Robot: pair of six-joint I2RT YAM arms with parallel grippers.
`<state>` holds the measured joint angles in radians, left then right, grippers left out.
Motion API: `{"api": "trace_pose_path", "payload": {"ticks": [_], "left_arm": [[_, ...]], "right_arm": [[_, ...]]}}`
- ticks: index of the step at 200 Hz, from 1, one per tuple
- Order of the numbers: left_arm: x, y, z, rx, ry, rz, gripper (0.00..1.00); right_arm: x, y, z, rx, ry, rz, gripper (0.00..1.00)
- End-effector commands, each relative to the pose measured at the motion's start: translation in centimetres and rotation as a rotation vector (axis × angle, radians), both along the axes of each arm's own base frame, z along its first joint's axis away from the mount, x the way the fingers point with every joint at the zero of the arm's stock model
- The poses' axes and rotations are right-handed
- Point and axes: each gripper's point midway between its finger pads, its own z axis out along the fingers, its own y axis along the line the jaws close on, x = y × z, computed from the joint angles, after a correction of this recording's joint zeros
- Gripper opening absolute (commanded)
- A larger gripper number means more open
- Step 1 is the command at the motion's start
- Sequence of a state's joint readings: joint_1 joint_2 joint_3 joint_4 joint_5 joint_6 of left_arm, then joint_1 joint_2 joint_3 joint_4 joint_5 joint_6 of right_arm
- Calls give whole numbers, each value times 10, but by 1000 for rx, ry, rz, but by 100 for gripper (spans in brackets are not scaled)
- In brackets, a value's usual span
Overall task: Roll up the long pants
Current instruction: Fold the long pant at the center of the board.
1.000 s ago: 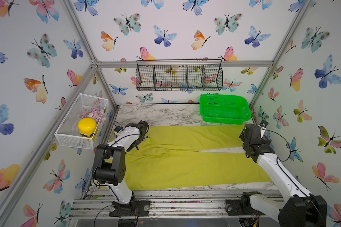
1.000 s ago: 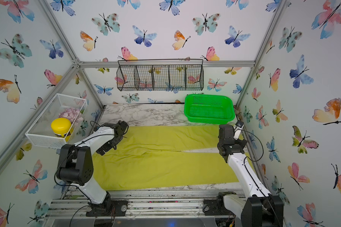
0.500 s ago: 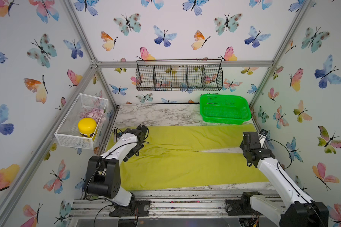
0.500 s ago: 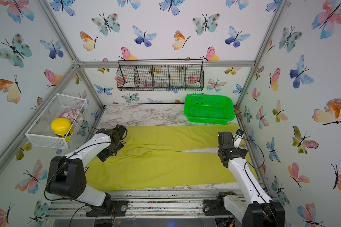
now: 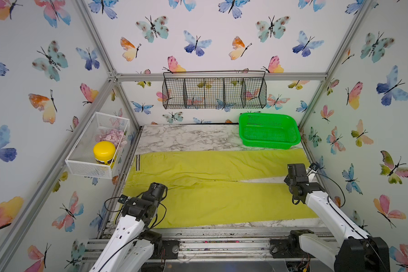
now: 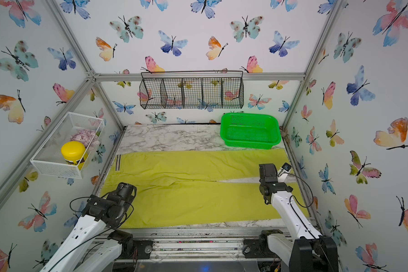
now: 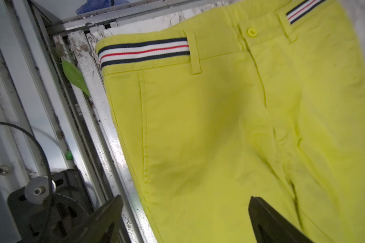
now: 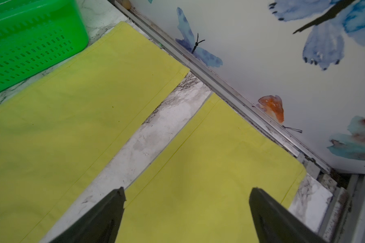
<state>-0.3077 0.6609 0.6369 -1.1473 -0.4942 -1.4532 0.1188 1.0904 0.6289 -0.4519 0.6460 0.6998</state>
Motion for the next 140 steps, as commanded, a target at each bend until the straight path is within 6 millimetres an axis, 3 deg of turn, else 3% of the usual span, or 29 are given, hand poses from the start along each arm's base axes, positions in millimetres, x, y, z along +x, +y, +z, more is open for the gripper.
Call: {"api": "trace_pose_path", "payload": {"ticks": [1,17,45,84,111,140], "left_arm": [[-19,15,-8,16,-38,116,98],[-19,18,-8,16,-49,157,98],[-13,7,-28,-1,67,162,100],[-7,17,-35,126,220,186,98],[-2,10,-69,34,241,155,98],[-14,6,-104,-103,252,169,98]], "right_arm": [[3,8,-10,50,11,14,99],[2,9,-15,60,15,13,99],[4,11,-13,68,3,23,99],[8,12,-11,59,16,47,99],[8,15,-21,67,43,62,99],[12,14,-19,50,52,72,99]]}}
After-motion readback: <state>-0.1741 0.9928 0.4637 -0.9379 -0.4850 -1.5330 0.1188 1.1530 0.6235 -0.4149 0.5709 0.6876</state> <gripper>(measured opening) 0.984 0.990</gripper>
